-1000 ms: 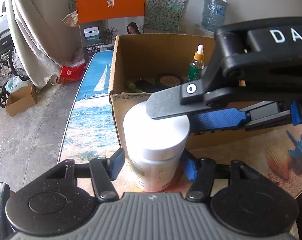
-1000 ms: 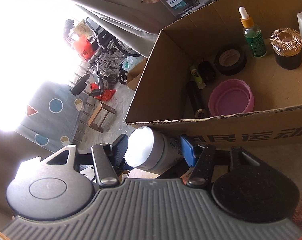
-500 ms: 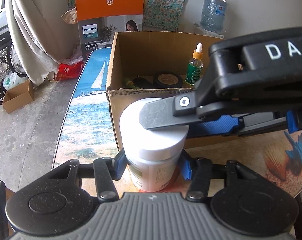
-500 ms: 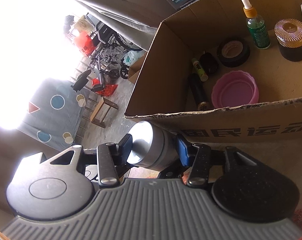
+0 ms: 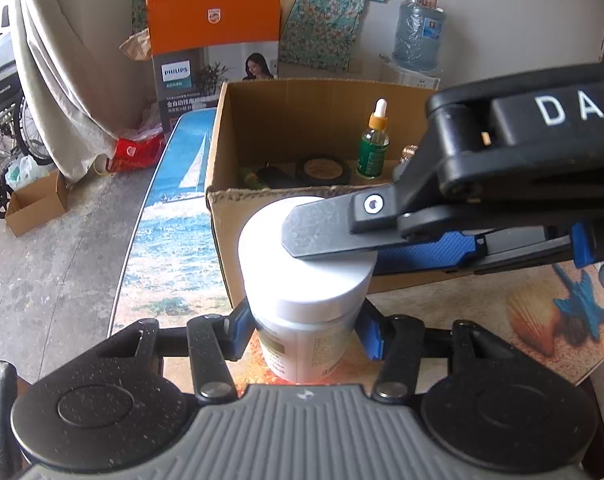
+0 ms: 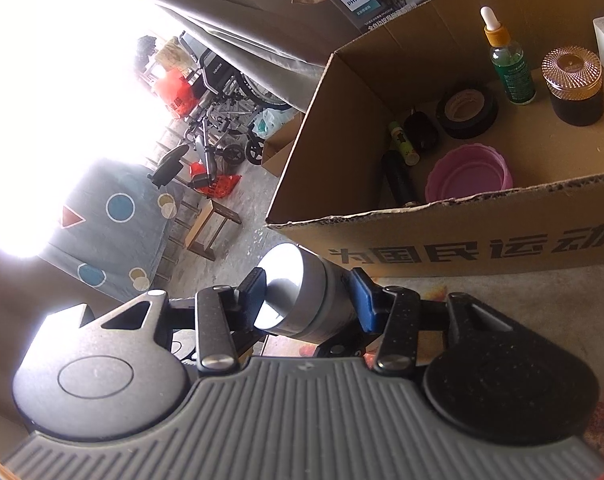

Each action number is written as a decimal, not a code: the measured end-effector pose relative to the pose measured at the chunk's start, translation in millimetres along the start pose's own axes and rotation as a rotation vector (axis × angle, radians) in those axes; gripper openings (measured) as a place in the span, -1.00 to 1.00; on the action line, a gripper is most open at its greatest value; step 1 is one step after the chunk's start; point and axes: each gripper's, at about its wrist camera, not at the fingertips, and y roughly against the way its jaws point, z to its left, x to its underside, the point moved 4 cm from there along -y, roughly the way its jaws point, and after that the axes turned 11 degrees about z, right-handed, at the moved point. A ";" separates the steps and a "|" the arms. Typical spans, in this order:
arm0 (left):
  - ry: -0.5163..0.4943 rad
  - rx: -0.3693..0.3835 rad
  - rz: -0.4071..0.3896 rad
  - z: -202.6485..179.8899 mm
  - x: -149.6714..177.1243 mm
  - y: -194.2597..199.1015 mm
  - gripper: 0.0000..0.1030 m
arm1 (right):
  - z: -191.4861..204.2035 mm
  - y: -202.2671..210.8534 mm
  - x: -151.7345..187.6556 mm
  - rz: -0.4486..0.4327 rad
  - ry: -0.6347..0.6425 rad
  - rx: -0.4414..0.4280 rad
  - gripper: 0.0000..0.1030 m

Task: Organize rigid objects
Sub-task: 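Lift the white bottle with the right tool and carry it over the box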

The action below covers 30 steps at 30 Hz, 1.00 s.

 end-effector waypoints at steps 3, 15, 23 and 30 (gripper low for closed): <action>0.000 -0.006 -0.038 -2.5 0.6 19.1 0.05 | 8.6 11.2 4.6 -0.018 0.016 -0.017 -0.13; -0.097 -0.007 -0.269 -31.9 -53.3 111.3 0.05 | 84.4 106.4 -7.6 -0.232 0.226 -0.060 -0.09; -0.196 0.115 -0.286 -81.5 -111.9 90.1 0.05 | 52.9 169.5 -51.5 -0.349 0.207 0.041 -0.08; -0.246 0.186 -0.141 -121.2 -136.1 13.3 0.05 | -30.5 171.6 -74.4 -0.318 0.055 0.099 -0.08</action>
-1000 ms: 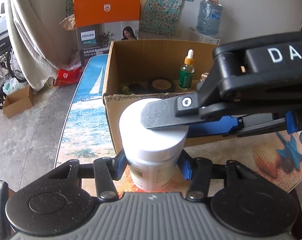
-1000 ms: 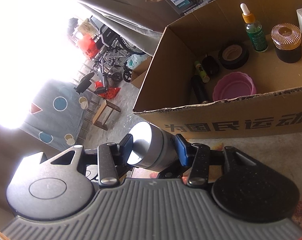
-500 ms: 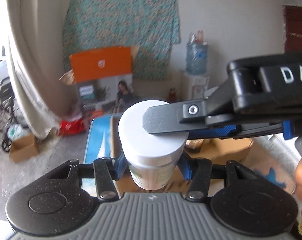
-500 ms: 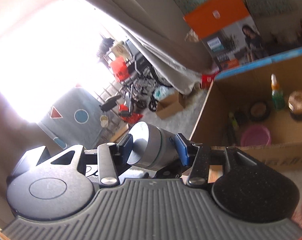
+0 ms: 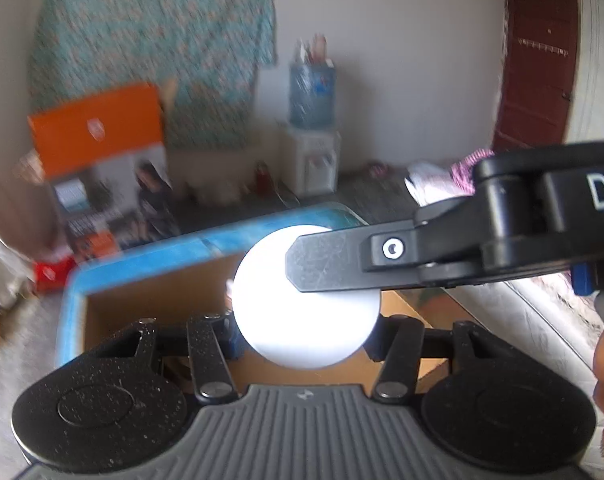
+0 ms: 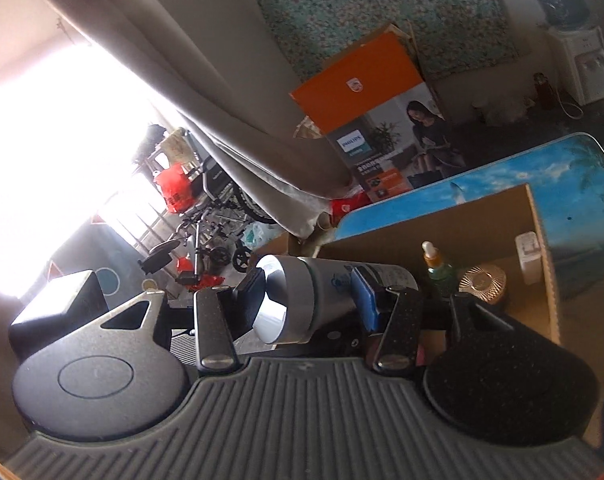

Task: Organize rigid objects
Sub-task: 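Lift the white bottle with the right tool and carry it over the box, then lower the white bottle into the box and open the right tool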

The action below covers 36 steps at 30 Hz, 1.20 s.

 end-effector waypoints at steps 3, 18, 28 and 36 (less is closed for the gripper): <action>0.026 0.039 0.078 -1.9 3.3 -36.9 0.05 | -36.6 -15.2 7.3 0.034 -0.073 0.014 -0.08; 0.059 0.106 0.285 4.6 12.3 -97.8 0.05 | -90.9 -62.5 21.4 0.143 -0.192 0.033 -0.09; 0.083 0.126 0.341 2.4 15.2 -108.8 0.04 | -91.1 -67.8 20.2 0.152 -0.167 0.060 -0.07; 0.070 0.129 0.270 -1.7 8.9 -96.7 0.49 | -87.4 -58.5 18.4 0.110 -0.124 0.105 0.07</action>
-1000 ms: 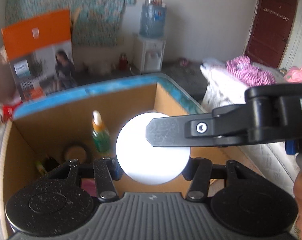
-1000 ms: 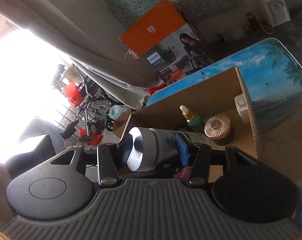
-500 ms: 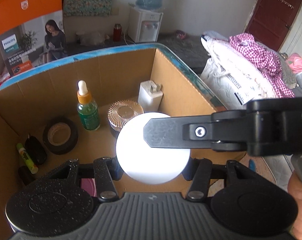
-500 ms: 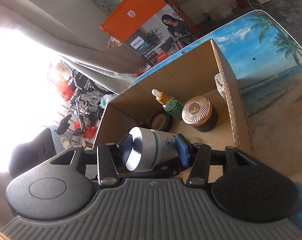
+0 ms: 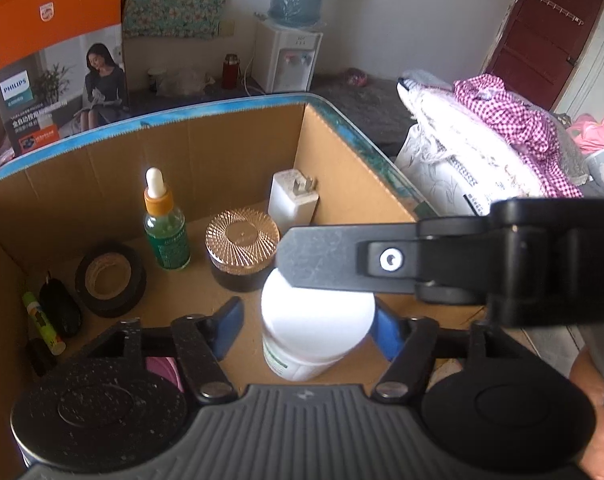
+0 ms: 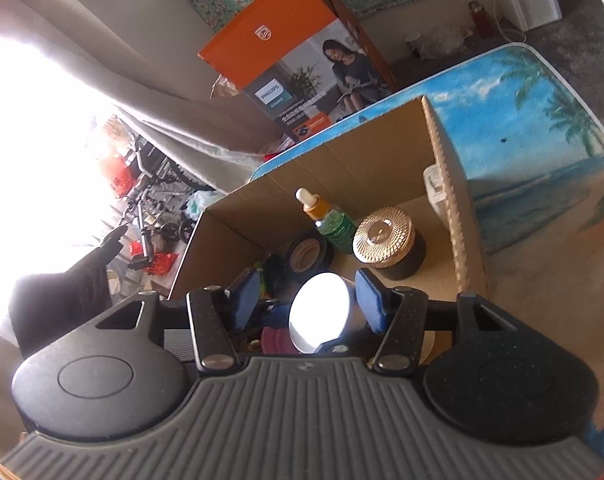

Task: Organize rigid objects
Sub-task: 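Lower the white bottle into the box and open the right tool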

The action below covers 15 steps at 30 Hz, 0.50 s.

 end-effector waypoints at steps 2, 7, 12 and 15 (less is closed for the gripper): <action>-0.002 0.003 -0.038 -0.5 0.6 8.3 0.65 | -0.8 5.3 0.1 -0.024 0.003 0.006 0.09; -0.015 0.003 -0.125 -4.7 3.9 31.2 0.79 | -2.3 27.3 0.6 -0.120 0.004 0.016 0.17; -0.019 -0.001 -0.171 -6.6 15.4 60.5 0.84 | 3.6 58.7 8.6 -0.226 -0.012 0.004 0.27; -0.047 -0.007 -0.190 -8.9 27.7 79.8 0.97 | 14.7 79.8 20.5 -0.291 0.011 0.017 0.48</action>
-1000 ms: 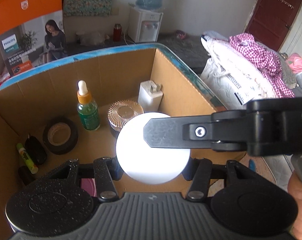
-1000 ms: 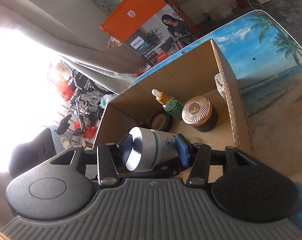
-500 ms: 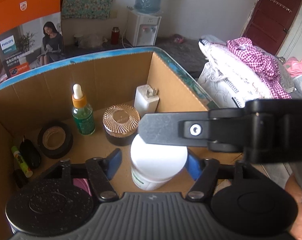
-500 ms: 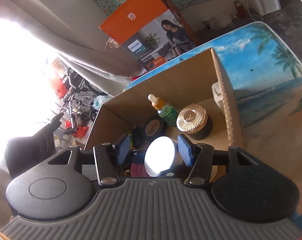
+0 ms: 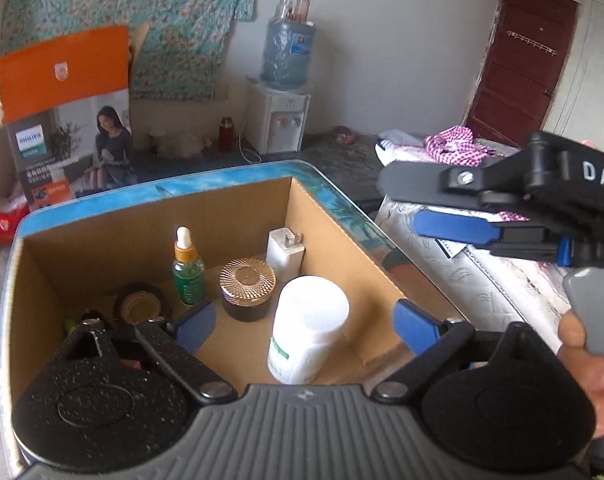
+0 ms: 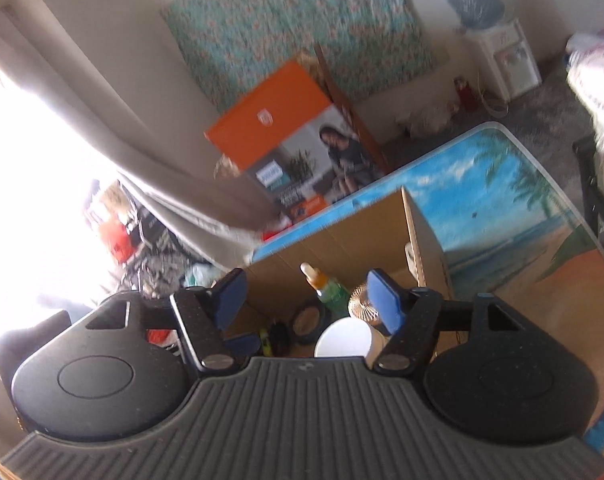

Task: Organize rigid objects
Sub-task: 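Lower the white bottle into the box and open the right tool, then withdraw the open right tool from the box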

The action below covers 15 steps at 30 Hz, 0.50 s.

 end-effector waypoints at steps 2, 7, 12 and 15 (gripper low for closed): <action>-0.006 -0.035 -0.030 0.4 4.8 15.0 1.00 | 7.8 12.4 5.5 -0.035 0.019 0.025 0.64; 0.032 -0.137 -0.046 3.7 16.9 38.1 1.00 | 20.6 27.0 24.9 -0.067 0.066 0.110 0.96; 0.026 -0.250 -0.027 4.5 23.2 39.9 1.00 | 28.5 27.4 44.2 -0.055 0.101 0.206 0.97; 0.011 -0.285 -0.031 6.8 24.0 39.2 1.00 | 30.2 28.8 49.7 -0.062 0.103 0.267 0.97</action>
